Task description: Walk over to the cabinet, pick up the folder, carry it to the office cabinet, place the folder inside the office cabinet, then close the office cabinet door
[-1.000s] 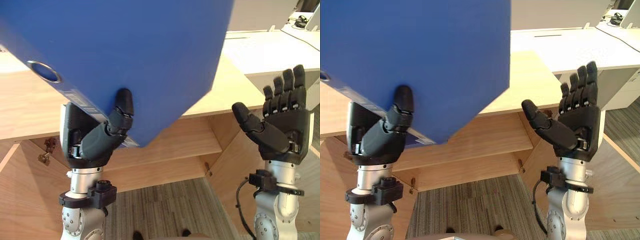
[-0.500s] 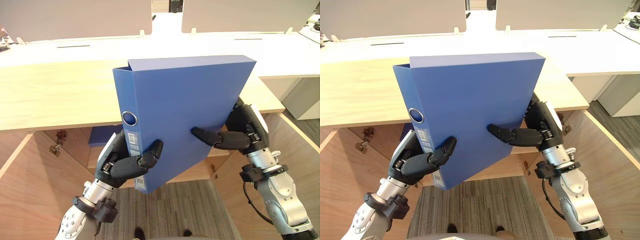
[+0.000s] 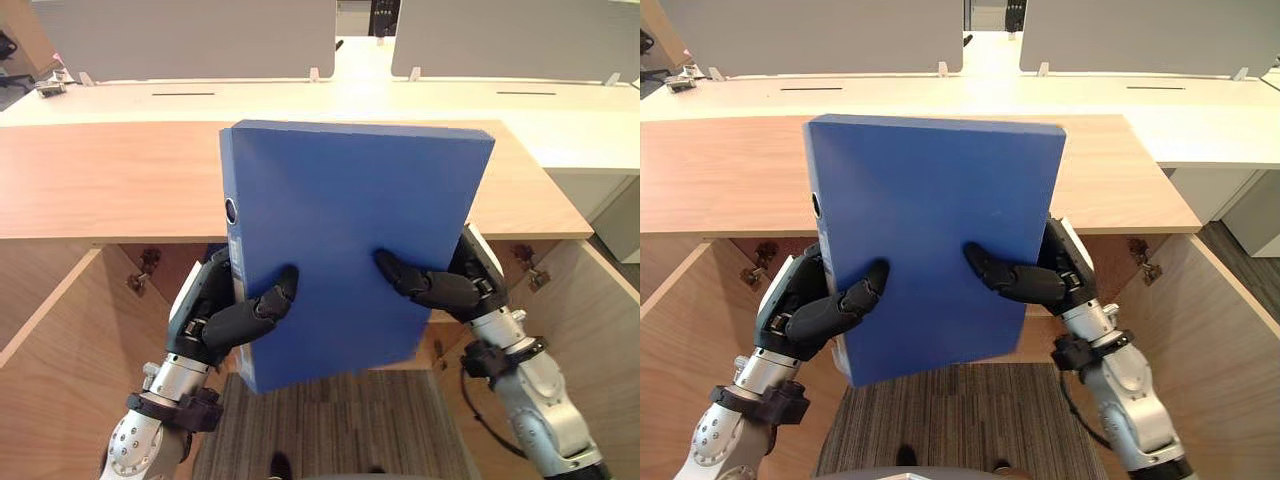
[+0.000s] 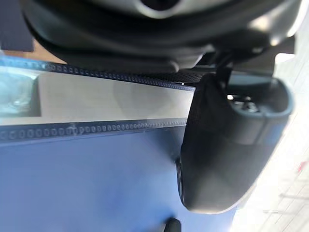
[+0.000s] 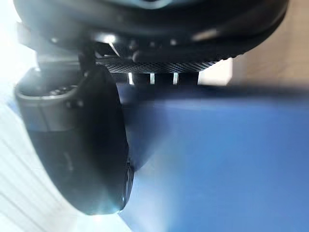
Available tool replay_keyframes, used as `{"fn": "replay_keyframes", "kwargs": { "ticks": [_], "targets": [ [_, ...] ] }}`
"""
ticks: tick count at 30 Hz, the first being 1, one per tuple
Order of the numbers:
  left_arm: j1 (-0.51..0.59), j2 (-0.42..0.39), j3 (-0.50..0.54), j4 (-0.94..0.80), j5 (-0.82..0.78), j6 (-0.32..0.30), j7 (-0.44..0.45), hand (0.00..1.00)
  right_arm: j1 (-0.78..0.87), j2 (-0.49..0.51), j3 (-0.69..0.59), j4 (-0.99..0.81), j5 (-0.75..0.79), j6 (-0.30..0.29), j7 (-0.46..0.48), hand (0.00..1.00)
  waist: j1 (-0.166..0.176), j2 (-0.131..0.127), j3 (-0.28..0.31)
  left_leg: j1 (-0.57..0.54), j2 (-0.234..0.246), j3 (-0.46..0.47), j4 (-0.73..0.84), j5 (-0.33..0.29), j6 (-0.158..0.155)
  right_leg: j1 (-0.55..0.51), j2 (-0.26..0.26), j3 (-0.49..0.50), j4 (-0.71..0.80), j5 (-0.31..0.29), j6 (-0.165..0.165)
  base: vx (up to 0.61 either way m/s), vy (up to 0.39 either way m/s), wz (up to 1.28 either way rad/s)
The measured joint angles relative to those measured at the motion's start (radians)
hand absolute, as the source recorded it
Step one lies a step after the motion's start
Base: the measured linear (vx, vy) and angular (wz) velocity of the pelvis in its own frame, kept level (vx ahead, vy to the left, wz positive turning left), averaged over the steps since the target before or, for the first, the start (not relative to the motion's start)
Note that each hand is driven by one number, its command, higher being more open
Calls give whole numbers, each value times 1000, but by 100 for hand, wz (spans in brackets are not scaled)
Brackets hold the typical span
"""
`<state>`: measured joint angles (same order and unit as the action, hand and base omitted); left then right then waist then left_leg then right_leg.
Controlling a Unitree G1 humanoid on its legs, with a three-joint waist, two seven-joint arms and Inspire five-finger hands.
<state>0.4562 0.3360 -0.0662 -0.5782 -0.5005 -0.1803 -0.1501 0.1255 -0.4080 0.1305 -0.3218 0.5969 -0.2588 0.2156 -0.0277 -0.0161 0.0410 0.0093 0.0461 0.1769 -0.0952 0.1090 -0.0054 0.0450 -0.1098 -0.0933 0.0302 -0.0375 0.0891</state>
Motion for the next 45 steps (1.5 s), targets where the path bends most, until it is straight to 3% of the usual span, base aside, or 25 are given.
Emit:
{"fn": "replay_keyframes", "kwargs": {
  "ticks": [3,8,16,20,26,28,30,31,34,36,39,40,45],
  "targets": [
    [0,-57,17,2,63,-3,19,100,2,37,5,2,-34,4,-9,0,11,0,0,0,0,-4,0,3,0,1,0,-4,1,0,-4,-31,6,4],
    [-1,-189,112,65,201,-63,86,100,9,105,36,23,-103,28,-22,0,15,-1,0,-2,1,-14,-1,7,-1,2,1,-16,1,-3,-8,-27,2,6],
    [29,-340,200,322,328,-77,181,100,67,152,35,114,-224,87,-44,0,40,-3,-1,-17,1,-35,-1,11,-3,2,1,-35,-3,-3,-8,4,-4,8],
    [-5,-355,244,613,405,-64,220,100,77,153,33,153,-276,105,-72,0,38,-2,0,-25,2,-40,-1,12,-4,-1,3,-41,-7,-3,-7,0,-4,3],
    [-105,-281,252,1214,504,35,234,100,9,183,115,178,-293,69,-125,0,29,-9,29,-53,12,-23,6,11,-7,-43,5,-21,1,1,-11,0,2,-10],
    [-188,-235,251,1363,511,46,237,100,-125,186,196,239,-351,44,-149,0,29,-16,112,-132,26,-14,59,1,-18,-136,10,-6,73,-6,-20,-99,7,-16],
    [-271,-215,235,1408,512,45,242,100,-250,184,241,293,-408,38,-164,0,39,-11,203,-249,41,-14,186,-28,-8,-235,11,5,157,-18,-27,-176,-11,-8],
    [-321,-215,232,1408,500,39,248,100,-323,184,270,345,-447,38,-181,0,44,1,243,-334,53,-21,280,-56,-5,-303,13,7,217,-29,-28,-204,-7,-4],
    [-397,-213,209,1399,498,32,259,100,-413,187,300,428,-509,51,-206,0,49,22,318,-446,65,-28,423,-113,-3,-406,12,9,340,-71,-27,-199,31,-1],
    [-438,-208,191,1356,473,16,262,100,-456,185,301,431,-547,58,-245,0,51,32,375,-575,78,-29,576,-173,0,-540,4,27,489,-123,-24,-197,48,-12],
    [-485,-212,176,1315,455,5,272,100,-525,186,276,437,-560,62,-289,0,54,52,401,-734,100,-31,722,-223,6,-700,2,46,635,-168,-18,-206,41,-11],
    [-527,-221,180,1189,429,-5,284,100,-675,220,131,437,-526,70,-389,0,79,68,416,-964,118,-43,921,-278,17,-933,-12,60,846,-234,-16,-230,40,-1],
    [-544,-263,178,1123,419,-5,302,100,-739,261,15,437,-429,70,-479,0,99,68,428,-1014,123,-46,979,-303,15,-979,-19,61,908,-263,-14,-42,-12,2]
  ]
}}
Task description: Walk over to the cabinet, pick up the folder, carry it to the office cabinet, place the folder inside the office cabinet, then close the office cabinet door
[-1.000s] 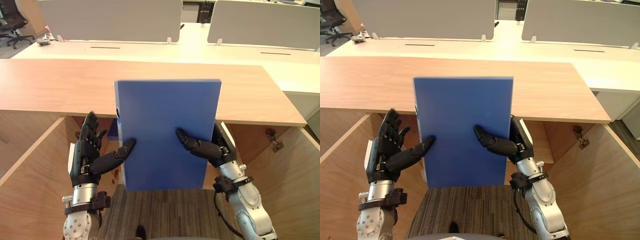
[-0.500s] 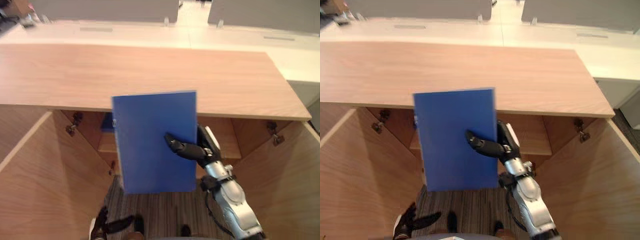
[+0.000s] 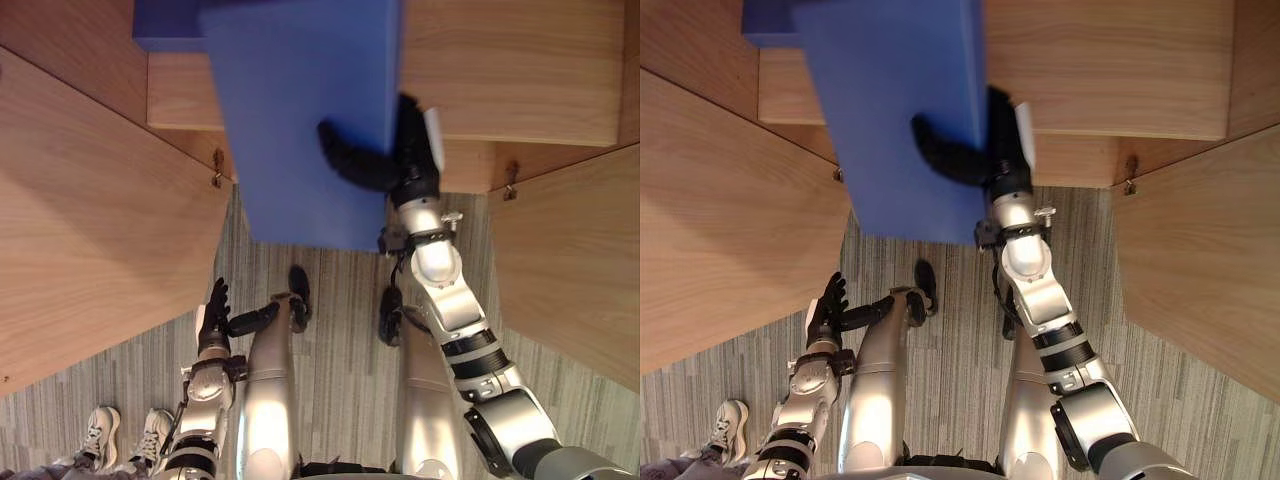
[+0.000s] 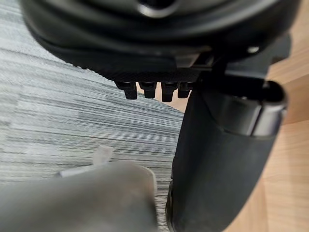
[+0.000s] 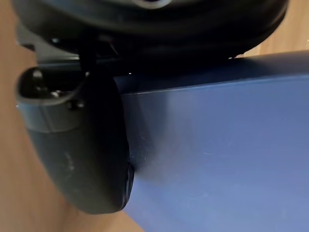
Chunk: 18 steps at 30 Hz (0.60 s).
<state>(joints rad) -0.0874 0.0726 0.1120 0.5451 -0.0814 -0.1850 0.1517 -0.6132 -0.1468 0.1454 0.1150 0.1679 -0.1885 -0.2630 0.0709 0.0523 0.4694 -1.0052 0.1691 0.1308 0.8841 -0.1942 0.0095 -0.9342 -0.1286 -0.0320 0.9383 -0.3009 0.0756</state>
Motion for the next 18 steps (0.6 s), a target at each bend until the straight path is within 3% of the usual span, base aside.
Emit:
{"fn": "replay_keyframes", "kwargs": {
  "ticks": [4,8,15,16,18],
  "targets": [
    [-41,-19,-3,-71,-19,-19,5,100,-236,15,-122,31,107,-4,-128,0,13,1,1,-148,8,-6,83,-14,4,-154,-2,11,92,-24,2,-28,-47,-2],
    [-59,-24,-5,-69,-50,-19,31,100,-345,18,-282,125,302,-14,-236,0,30,2,2,-165,9,-18,106,-11,13,-160,-10,-6,112,-32,-4,37,-50,7],
    [-61,-24,-39,-78,-85,-21,72,100,-424,33,-455,185,528,-106,-340,0,41,3,2,-176,-14,-48,74,3,-2,-159,-30,-44,110,-47,-19,-6,-79,16],
    [-65,-25,-52,-77,-94,-21,81,100,-452,33,-497,200,579,-122,-364,100,49,5,1,-180,-20,-57,65,15,1,-160,-33,-54,110,-49,-23,1,-73,19],
    [-68,-25,-67,-80,-96,-21,86,100,-480,32,-538,208,626,-148,-388,100,54,6,0,-184,-27,-68,55,24,-4,-160,-39,-67,109,-52,-29,9,-77,20]
  ]
}}
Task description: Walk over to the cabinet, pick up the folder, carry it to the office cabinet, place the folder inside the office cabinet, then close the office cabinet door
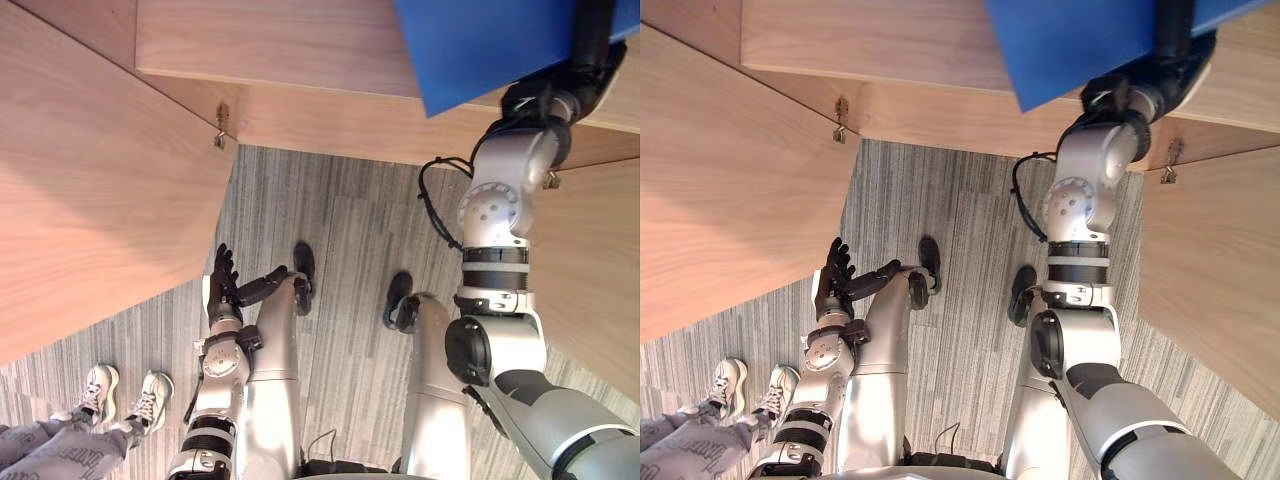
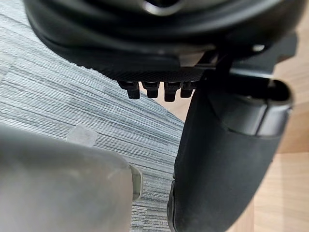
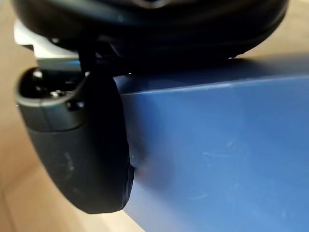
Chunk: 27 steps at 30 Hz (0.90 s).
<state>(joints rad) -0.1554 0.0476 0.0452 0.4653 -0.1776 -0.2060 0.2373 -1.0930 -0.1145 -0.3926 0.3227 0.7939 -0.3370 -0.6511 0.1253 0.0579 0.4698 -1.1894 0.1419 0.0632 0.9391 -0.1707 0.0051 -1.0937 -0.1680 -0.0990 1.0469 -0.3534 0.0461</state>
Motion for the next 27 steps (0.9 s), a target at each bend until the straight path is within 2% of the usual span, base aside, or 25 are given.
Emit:
{"fn": "replay_keyframes", "kwargs": {
  "ticks": [3,10,25,27],
  "targets": [
    [-2,0,-16,-1,0,-7,4,100,-52,-2,-47,13,80,-47,-44,100,2,6,-4,-11,-12,-21,-17,14,-5,0,-7,-23,-6,-3,-5,13,-57,21],
    [-3,-1,-22,1,0,-8,5,100,-97,-21,-53,14,215,-110,-40,100,2,7,-6,-11,-16,-30,-35,27,-10,0,-10,-34,-10,-5,-9,-8,-38,6],
    [-26,3,-15,45,-11,15,6,100,-126,-57,26,73,281,-111,35,100,-5,6,-18,4,-9,-27,-42,28,-10,19,-4,-36,-29,2,-11,-1,-1,-1],
    [-26,7,-10,48,-13,16,6,100,-124,-78,76,100,280,-89,56,100,-12,6,-18,7,-1,-24,-48,29,-9,23,4,-35,-43,12,-9,-10,-8,-10]
  ]
}}
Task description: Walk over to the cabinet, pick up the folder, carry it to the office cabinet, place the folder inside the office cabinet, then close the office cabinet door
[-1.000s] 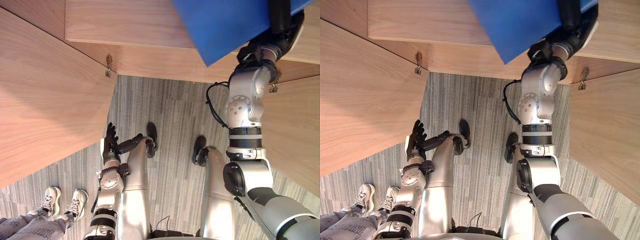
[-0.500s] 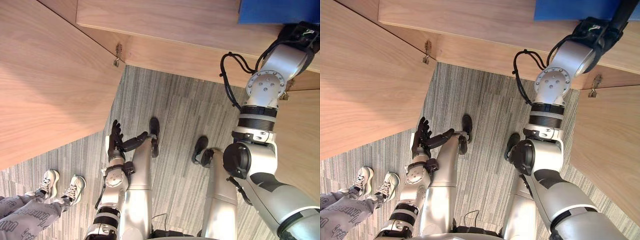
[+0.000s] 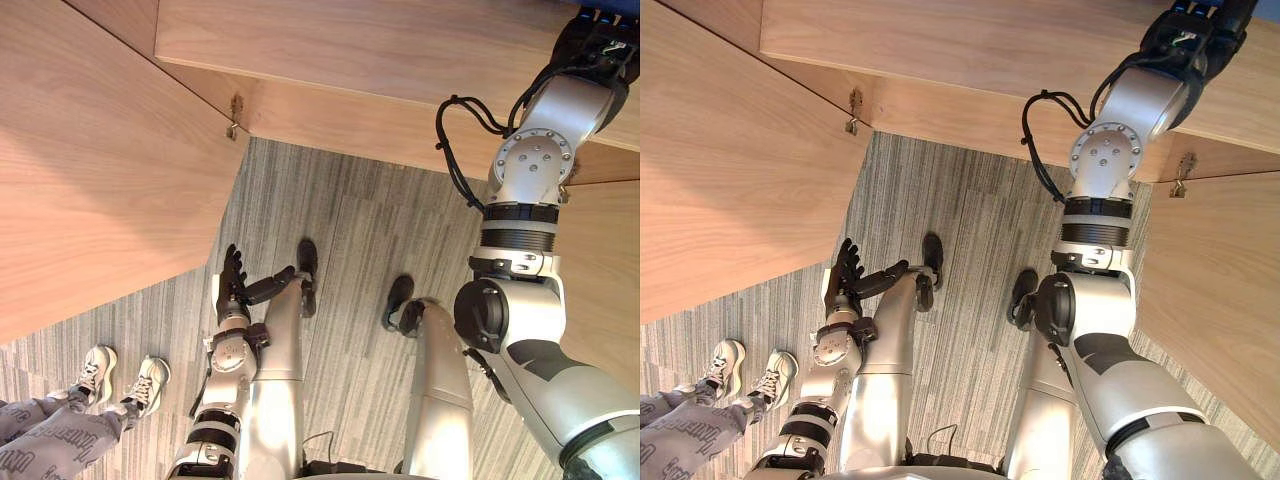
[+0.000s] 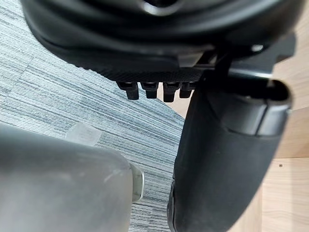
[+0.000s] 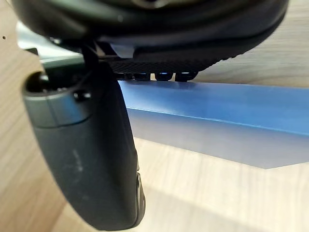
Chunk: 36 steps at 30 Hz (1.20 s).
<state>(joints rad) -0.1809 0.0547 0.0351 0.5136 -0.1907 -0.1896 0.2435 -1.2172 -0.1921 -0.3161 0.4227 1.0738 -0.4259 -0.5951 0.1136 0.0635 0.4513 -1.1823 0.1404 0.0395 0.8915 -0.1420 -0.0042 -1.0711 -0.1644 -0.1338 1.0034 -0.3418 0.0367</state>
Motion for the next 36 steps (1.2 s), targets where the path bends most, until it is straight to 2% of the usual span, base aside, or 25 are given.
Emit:
{"fn": "replay_keyframes", "kwargs": {
  "ticks": [2,7,9,13,14,20,22,25,29,31,36],
  "targets": [
    [1,8,3,6,-6,1,-1,100,16,-40,99,25,-15,56,55,100,-21,0,0,9,1,4,-10,2,3,7,2,2,-15,8,3,-10,-7,-7],
    [1,13,4,14,-6,-3,-9,100,43,-149,298,41,-97,143,180,100,-46,-1,0,35,11,27,-31,3,4,25,10,16,-46,24,8,-6,-10,-10],
    [1,13,-2,32,-5,-8,-14,100,86,-206,386,40,-218,183,255,100,-56,-5,-3,55,15,33,-46,3,4,45,15,19,-69,32,11,6,-18,-8],
    [1,17,-27,46,-2,-23,-32,100,170,-256,486,33,-386,206,332,100,-64,-24,-12,84,17,56,-74,4,6,65,12,24,-89,34,11,8,-20,-1],
    [1,17,-33,48,-2,-27,-34,100,182,-263,500,33,-416,208,340,0,-64,-24,-12,88,17,56,-77,4,6,70,12,23,-94,35,12,0,0,0],
    [-2,17,-42,71,35,-43,-51,100,223,-334,572,40,-799,251,373,0,-70,-26,-13,108,17,72,-104,5,8,91,7,21,-124,39,16,0,0,0],
    [-3,16,-42,87,36,-45,-50,100,223,-353,592,46,-933,286,371,0,-70,-26,-13,125,19,79,-114,5,8,110,7,20,-137,40,18,0,0,0],
    [-3,16,-42,106,37,-48,-48,100,217,-360,606,83,-1031,309,380,0,-71,-26,-13,143,20,84,-126,5,8,133,7,16,-156,42,19,0,0,0],
    [-3,16,-43,106,36,-50,-52,100,217,-388,636,87,-1028,316,425,0,-71,-26,-13,144,20,87,-135,5,8,133,7,15,-166,44,20,-6,-17,1],
    [-3,16,-43,105,37,-50,-57,100,218,-424,686,81,-1012,315,486,0,-70,-26,-13,144,20,87,-138,5,8,135,7,13,-168,45,20,-5,-35,1],
    [-3,20,-42,106,37,-50,-80,100,252,-457,709,32,-851,302,590,0,-67,-26,-13,146,21,87,-139,5,8,143,5,3,-170,44,20,-3,-36,3]
  ]
}}
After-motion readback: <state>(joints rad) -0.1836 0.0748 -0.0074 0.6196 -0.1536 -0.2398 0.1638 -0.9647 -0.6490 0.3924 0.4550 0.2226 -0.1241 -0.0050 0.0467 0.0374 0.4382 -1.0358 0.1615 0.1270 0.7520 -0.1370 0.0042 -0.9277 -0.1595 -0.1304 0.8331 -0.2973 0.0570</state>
